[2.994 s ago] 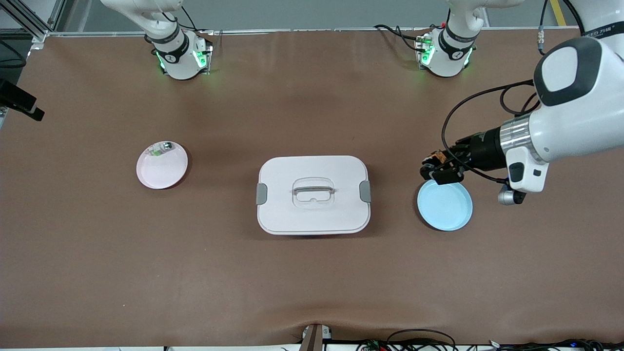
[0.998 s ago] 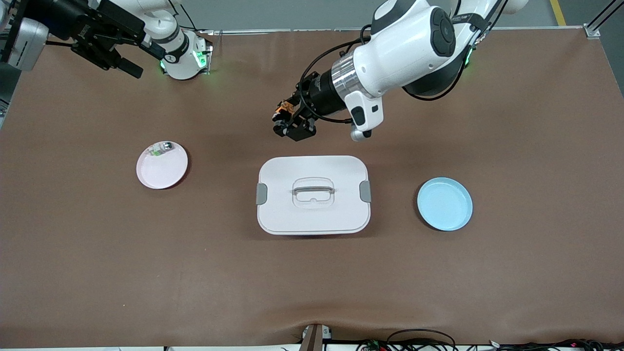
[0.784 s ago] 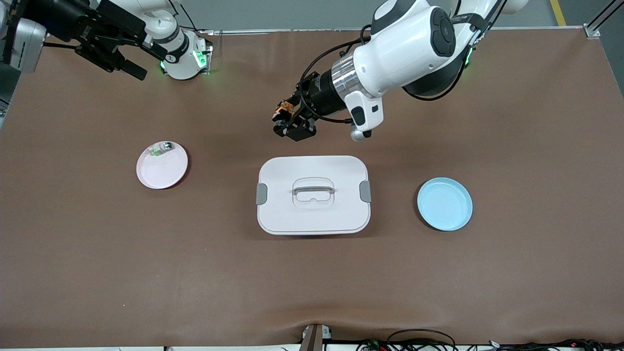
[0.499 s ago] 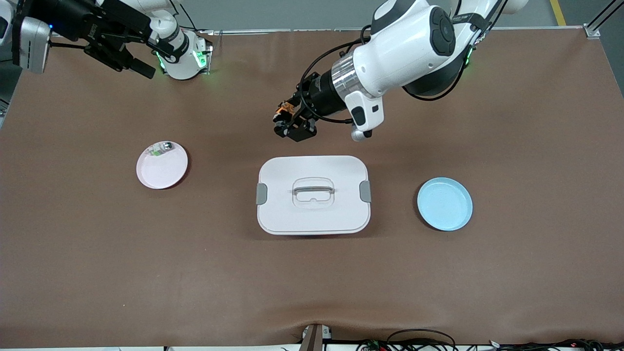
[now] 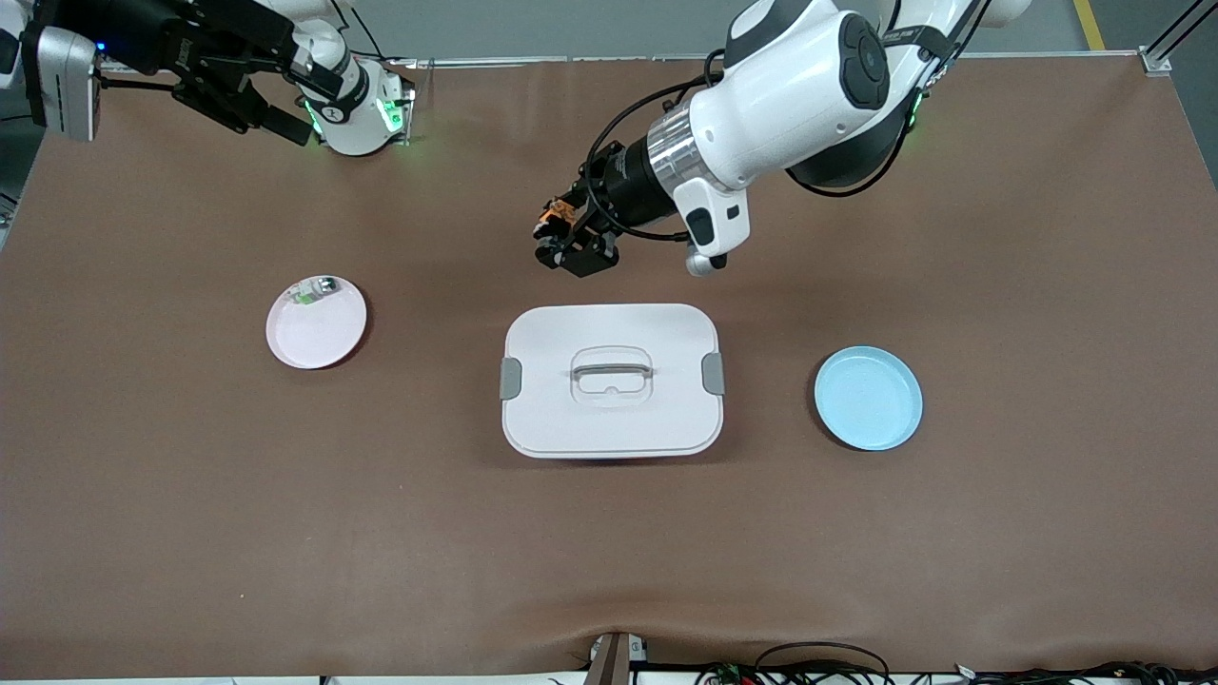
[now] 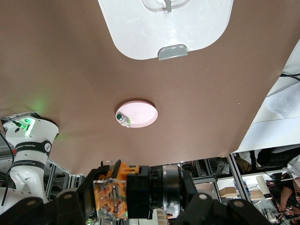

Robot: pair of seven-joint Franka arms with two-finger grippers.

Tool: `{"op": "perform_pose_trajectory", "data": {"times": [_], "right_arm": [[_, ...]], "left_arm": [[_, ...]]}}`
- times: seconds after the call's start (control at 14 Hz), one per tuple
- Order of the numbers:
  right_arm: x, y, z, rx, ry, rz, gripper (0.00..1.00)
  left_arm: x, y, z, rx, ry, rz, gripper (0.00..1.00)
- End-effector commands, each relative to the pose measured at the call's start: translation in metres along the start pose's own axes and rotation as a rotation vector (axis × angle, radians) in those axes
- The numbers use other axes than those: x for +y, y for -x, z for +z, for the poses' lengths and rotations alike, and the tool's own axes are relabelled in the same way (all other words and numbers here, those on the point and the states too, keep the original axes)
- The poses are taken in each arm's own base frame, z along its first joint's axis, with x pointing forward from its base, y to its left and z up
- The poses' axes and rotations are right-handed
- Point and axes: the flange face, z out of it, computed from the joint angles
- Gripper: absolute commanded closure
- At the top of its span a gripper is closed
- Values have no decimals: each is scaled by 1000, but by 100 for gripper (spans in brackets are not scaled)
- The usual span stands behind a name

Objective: Transfer orange switch to right arm and place
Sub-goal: 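Hold the switch with the left gripper while the right gripper approaches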

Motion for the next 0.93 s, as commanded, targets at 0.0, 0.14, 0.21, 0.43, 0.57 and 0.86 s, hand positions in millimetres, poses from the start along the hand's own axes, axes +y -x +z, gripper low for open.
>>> {"op": "perform_pose_trajectory", "data": {"times": [0.0,0.14,0.21,0.43,0.57,0.86], "right_arm": [[-6,8,3,-4,-51,50,0],[-12,9,7,-11,-84,61,0],[-12,11,15,-11,-86,67,0],[-21,16,38,18,-108,73,0],[-34,22,49,36,-128,77,0],[-30,27,81,53,-128,84,0]], "left_arm": [[3,2,-4,10,21,-6,67],[4,2,-5,9,22,-8,67],[4,2,-5,9,22,-8,67],[5,0,-6,11,24,-6,67],[5,1,-7,11,27,-5,67],[5,1,-6,11,25,0,67]]}}
